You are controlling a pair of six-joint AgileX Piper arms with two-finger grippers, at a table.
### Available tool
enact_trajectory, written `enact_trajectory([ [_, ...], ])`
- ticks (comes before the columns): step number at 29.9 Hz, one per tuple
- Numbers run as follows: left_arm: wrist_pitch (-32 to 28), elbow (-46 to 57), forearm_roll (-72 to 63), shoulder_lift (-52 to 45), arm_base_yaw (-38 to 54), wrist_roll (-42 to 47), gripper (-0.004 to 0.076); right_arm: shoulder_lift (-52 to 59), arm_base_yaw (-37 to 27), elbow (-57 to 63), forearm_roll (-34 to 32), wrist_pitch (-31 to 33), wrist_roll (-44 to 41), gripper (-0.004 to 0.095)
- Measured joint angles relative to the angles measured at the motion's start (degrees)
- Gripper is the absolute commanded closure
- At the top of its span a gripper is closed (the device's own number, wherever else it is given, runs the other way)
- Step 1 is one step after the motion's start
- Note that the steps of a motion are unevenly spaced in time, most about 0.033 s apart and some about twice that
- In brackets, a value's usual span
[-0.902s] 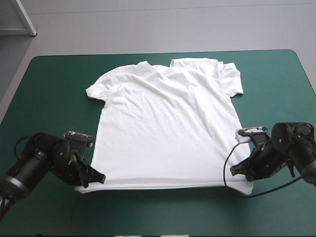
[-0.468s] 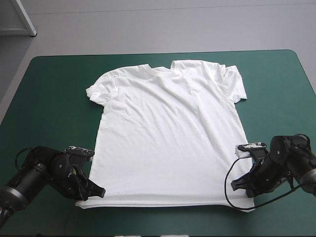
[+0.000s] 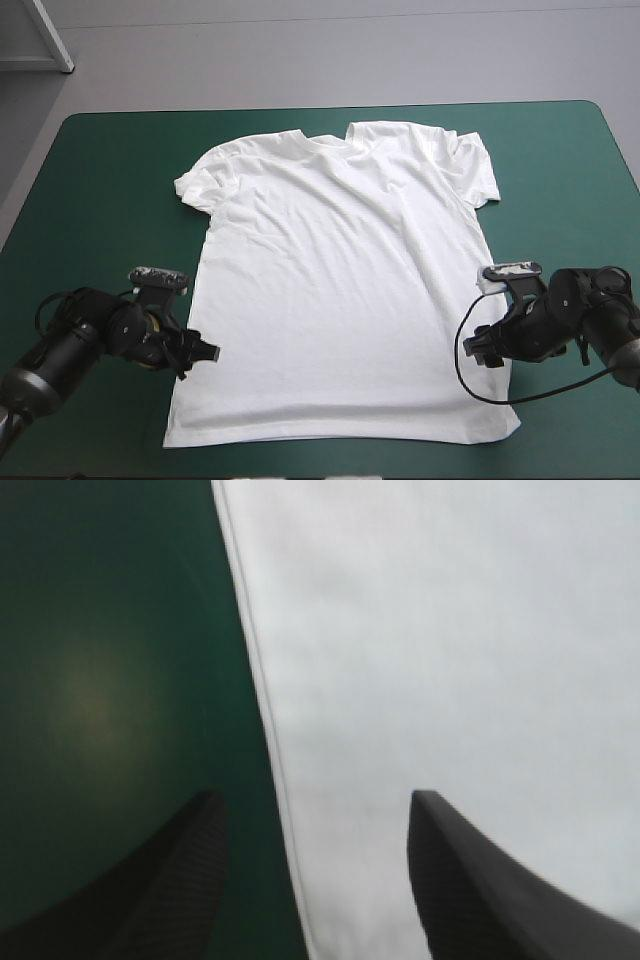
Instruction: Fold the cloth
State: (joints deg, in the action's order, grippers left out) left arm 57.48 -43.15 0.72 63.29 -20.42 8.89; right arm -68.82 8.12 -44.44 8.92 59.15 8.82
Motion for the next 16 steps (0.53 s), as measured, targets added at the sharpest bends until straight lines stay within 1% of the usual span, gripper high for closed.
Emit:
enact_trajectory([
  [3, -3.6, -4.3, 3.2, 4.5, 0.0, 1.6, 0.0313, 0.0, 0.0, -2.1, -0.2, -1.3, -1.2, 0.0225],
  [7, -5.8, -12.3, 7.8, 13.2, 0.8, 2.5, 0.0313, 0.0, 0.0, -5.0, -1.9, -1.5, -3.4, 0.0225],
  [13, -9.2, -21.0, 8.4, 28.1, 7.6, 2.4, 0.0313, 0.0, 0.0, -7.6, -5.0, 0.5, -5.0, 0.0225],
  [16, -11.2, -24.3, 7.3, 32.9, 10.5, 1.3, 0.0313, 0.0, 0.0, -7.8, -5.3, 1.2, -5.2, 0.0225],
])
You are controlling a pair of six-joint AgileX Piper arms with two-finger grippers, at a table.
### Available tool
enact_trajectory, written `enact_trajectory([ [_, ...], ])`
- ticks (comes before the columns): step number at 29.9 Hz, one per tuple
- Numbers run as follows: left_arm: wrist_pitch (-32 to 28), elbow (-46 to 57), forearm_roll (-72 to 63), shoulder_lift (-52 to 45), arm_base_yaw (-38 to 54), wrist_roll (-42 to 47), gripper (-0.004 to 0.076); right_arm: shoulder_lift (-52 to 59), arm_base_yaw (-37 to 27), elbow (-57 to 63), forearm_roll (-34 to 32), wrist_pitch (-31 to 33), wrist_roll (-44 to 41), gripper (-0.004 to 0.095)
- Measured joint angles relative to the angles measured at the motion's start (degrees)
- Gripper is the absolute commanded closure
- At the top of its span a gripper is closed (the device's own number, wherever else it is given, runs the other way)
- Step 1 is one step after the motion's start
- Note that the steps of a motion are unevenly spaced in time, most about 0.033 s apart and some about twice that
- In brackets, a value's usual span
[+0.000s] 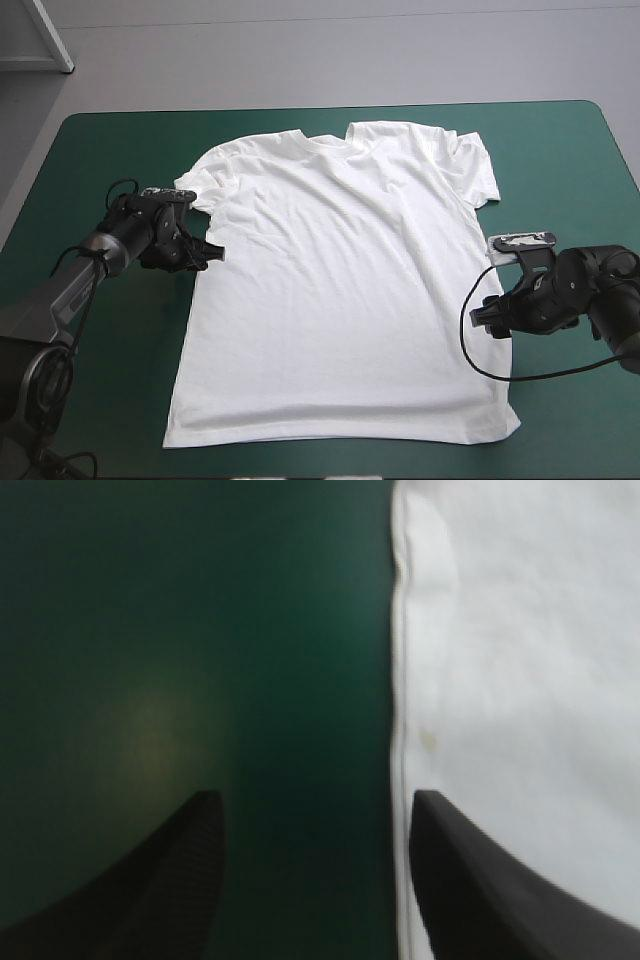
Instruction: Fold the cloth
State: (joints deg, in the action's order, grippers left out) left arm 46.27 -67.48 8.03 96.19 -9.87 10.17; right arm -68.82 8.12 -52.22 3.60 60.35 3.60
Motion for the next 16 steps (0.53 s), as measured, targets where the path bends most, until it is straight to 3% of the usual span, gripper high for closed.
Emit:
enact_trajectory([
  [6, -5.3, -6.0, -3.1, 5.6, 1.3, -2.8, 0.0313, 0.0, -0.1, 0.0, 0.0, -1.8, 0.0, 0.0225],
  [16, -6.7, -11.5, -10.3, 12.4, 1.3, -7.3, 0.0314, -3.7, -0.1, -1.2, 0.0, -8.6, -0.2, 0.0225],
])
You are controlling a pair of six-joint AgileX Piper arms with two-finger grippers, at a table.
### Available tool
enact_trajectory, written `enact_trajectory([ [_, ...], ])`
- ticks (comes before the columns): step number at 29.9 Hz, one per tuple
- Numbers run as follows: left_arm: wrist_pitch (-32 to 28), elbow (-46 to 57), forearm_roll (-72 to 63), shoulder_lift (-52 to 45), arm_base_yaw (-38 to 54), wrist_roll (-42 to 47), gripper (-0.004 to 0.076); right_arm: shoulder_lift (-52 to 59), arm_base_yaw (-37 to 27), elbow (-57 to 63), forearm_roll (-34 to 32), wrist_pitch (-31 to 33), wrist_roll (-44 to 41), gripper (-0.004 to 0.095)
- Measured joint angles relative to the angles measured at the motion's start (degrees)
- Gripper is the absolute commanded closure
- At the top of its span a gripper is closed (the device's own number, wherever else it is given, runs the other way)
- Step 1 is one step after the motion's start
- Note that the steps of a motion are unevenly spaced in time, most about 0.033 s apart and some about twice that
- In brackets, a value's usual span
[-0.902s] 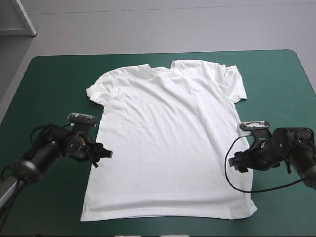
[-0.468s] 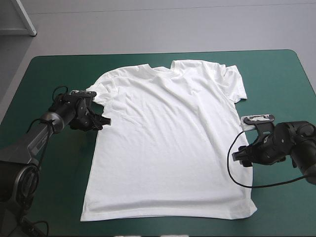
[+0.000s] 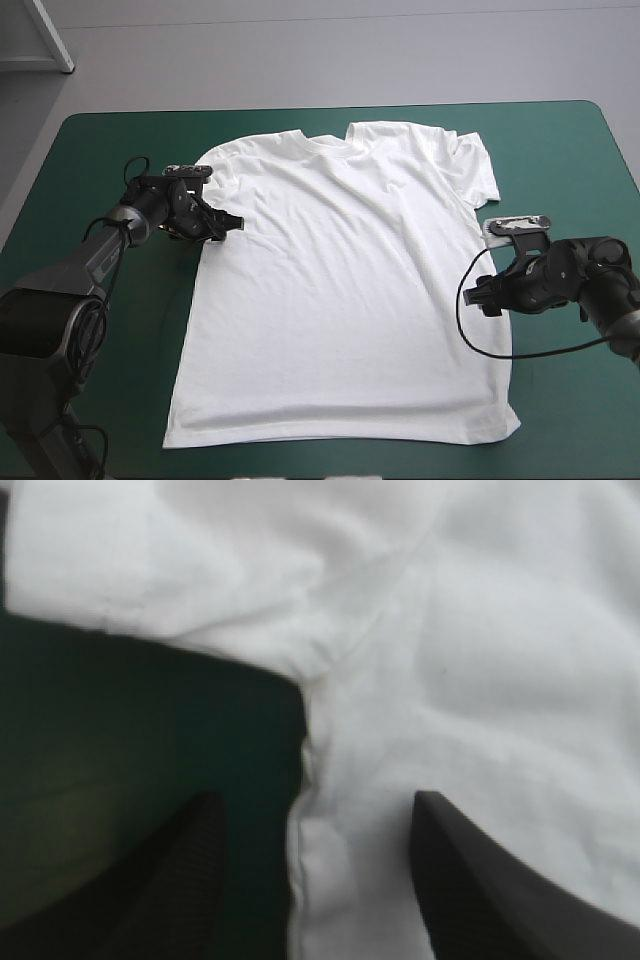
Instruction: Fold the cloth
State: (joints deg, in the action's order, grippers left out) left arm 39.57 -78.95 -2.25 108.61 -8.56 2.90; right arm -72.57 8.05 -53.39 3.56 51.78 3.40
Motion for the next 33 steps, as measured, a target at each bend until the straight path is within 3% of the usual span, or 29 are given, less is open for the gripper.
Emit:
enact_trajectory([
  [3, 0.6, -0.5, -0.1, 0.4, 0.0, -0.2, 0.0346, -3.0, -0.1, -2.0, -0.2, -1.9, 0.0, 0.0225],
  [10, 2.0, -0.8, 0.3, 0.6, 0.2, -0.3, 0.0731, -13.9, -3.2, -13.2, -0.7, -4.7, 0.2, 0.0225],
  [17, 2.2, -0.8, -0.5, 0.6, 0.1, -0.4, 0.0727, -26.6, -5.2, -25.0, 2.4, -5.0, 3.1, 0.0238],
  [28, 2.3, -0.9, -0.5, 0.6, 0.1, -0.4, 0.0727, -40.3, -5.2, -32.9, 3.9, -6.4, 4.6, 0.0242],
  [30, 2.2, -0.9, -0.5, 0.6, 0.1, -0.4, 0.0727, -41.1, -5.2, -33.8, 4.5, -6.7, 5.2, 0.03],
  [33, 2.2, -0.9, -0.5, 0.6, 0.1, -0.4, 0.0732, -41.7, -5.2, -34.4, 5.5, -7.0, 6.0, 0.0552],
])
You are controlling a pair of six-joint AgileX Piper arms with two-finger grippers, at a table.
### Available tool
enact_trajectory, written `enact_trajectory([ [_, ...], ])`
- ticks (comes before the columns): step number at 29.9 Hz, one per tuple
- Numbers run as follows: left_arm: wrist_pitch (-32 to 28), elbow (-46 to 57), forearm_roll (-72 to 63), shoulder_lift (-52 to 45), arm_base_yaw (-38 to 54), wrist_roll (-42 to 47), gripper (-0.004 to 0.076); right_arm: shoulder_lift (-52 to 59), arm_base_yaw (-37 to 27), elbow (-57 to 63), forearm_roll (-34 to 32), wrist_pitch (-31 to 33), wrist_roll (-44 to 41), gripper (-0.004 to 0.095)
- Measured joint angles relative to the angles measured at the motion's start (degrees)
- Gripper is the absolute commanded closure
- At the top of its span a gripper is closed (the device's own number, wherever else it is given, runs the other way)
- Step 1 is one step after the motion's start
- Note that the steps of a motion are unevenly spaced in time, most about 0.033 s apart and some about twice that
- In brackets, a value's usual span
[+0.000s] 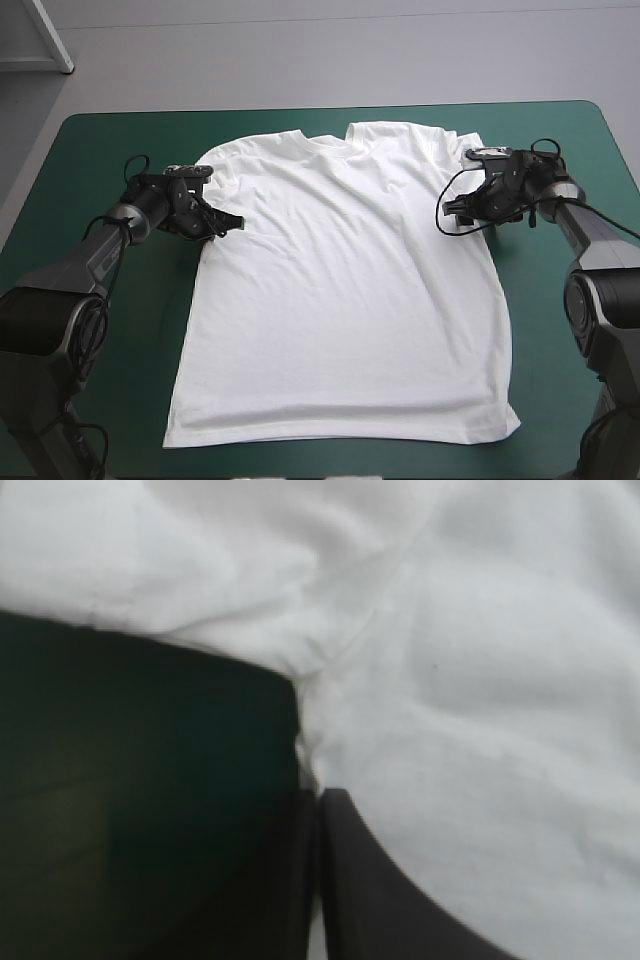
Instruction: Fold the cloth
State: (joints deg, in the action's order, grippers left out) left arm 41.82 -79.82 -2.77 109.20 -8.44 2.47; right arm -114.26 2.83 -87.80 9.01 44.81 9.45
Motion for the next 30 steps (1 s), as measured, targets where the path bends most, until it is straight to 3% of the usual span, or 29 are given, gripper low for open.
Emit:
enact_trajectory([
  [4, 0.0, 0.0, 0.0, 0.0, 0.0, 0.1, 0.0732, -0.3, 0.0, -0.2, 2.0, 0.2, 1.0, 0.0932],
  [17, 2.9, -1.8, 1.3, -5.0, 0.0, 0.7, 0.0732, 4.9, 0.0, 0.4, 3.3, 2.2, 2.2, 0.0927],
  [30, 21.2, -33.6, 5.7, -12.2, 0.0, -3.8, 0.0732, 24.0, 0.0, -10.1, 2.1, 5.1, 1.9, 0.0927],
])
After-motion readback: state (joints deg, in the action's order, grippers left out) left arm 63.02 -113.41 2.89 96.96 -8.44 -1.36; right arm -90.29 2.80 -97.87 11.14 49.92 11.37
